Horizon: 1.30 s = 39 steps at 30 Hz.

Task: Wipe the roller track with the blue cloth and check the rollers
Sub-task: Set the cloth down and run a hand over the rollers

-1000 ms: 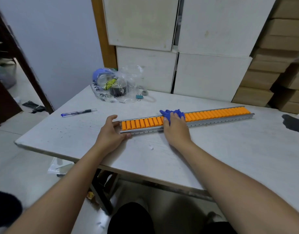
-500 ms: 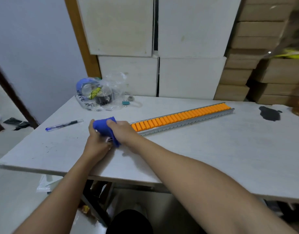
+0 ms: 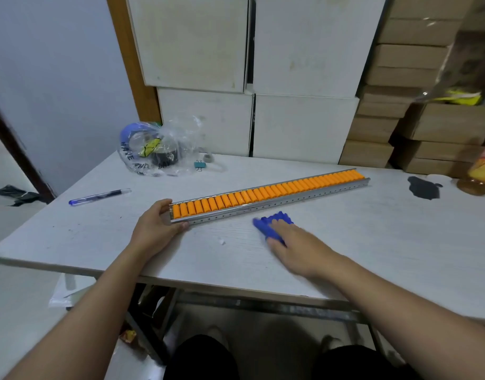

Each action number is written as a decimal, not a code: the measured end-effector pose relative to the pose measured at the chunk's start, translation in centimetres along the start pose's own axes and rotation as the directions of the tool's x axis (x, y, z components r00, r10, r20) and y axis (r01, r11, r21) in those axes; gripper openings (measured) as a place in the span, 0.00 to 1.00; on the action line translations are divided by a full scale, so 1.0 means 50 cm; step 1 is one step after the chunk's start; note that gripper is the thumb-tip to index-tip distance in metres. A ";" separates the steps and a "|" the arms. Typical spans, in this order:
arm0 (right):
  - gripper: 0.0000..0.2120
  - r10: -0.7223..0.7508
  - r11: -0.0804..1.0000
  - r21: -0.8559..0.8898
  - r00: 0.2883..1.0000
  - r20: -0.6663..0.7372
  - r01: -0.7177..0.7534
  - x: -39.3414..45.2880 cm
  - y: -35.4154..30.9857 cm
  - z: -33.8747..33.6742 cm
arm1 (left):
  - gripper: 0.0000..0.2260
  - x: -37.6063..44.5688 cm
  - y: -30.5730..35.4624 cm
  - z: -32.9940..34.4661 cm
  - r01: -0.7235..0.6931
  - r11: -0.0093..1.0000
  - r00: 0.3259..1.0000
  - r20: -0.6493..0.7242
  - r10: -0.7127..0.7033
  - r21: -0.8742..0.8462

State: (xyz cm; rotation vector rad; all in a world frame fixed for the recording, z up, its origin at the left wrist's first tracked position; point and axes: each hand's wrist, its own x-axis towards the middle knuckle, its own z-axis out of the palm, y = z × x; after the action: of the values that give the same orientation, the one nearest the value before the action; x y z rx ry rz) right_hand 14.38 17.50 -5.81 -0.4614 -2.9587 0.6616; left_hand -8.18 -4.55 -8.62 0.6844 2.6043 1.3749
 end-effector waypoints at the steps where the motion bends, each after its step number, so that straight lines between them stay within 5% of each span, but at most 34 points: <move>1: 0.26 -0.007 0.998 -0.062 0.997 0.071 0.011 -0.010 0.007 0.008 | 0.33 -0.001 0.000 -0.001 -0.005 1.000 1.000 0.000 0.005 0.002; 3: 0.31 0.009 0.999 -0.052 0.997 0.078 -0.005 -0.017 0.011 0.009 | 0.33 -0.002 0.001 -0.002 -0.001 1.000 1.000 0.000 0.001 0.005; 6: 0.26 0.007 0.996 0.091 0.977 -0.212 0.012 0.007 -0.012 -0.011 | 0.33 -0.004 0.003 0.000 0.013 1.000 1.000 0.008 -0.013 0.008; 8: 0.23 -0.051 0.991 0.108 0.957 -0.284 0.085 0.049 -0.058 -0.013 | 0.33 -0.005 0.003 0.002 0.013 1.000 1.000 0.008 -0.013 0.004; 13: 0.22 -0.319 0.947 0.021 0.947 -0.044 0.320 0.152 -0.212 0.040 | 0.32 -0.007 0.003 0.001 0.016 1.000 1.000 0.009 -0.016 -0.019; 16: 0.20 -0.409 0.912 -0.019 0.912 0.030 0.410 0.197 -0.264 0.078 | 0.29 -0.011 0.002 -0.004 0.019 0.999 1.000 0.020 -0.018 -0.039; 20: 0.19 -0.440 0.888 -0.078 0.886 0.147 0.453 0.240 -0.261 0.115 | 0.38 -0.015 0.004 -0.006 0.045 0.997 0.998 0.041 -0.043 -0.067; 32: 0.26 -0.283 0.951 -0.108 0.955 0.086 0.291 0.228 -0.002 0.027 | 0.39 0.004 -0.021 0.006 0.036 0.999 0.999 -0.013 -0.036 -0.034; 36: 0.43 -0.145 0.978 -0.148 0.989 0.013 0.146 0.202 0.105 -0.021 | 0.38 0.002 -0.020 0.008 0.027 0.999 0.999 -0.017 -0.028 -0.041; 39: 0.33 -0.028 0.987 -0.160 0.999 -0.047 0.021 0.194 0.172 -0.047 | 0.37 0.002 -0.019 0.005 0.016 1.000 1.000 -0.021 -0.016 -0.024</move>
State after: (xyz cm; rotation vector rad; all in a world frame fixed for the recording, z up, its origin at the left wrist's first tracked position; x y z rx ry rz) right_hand 7.80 28.82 -7.29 -0.4450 -2.9782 0.4062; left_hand -8.53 -4.79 -9.53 0.6480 2.5989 1.4146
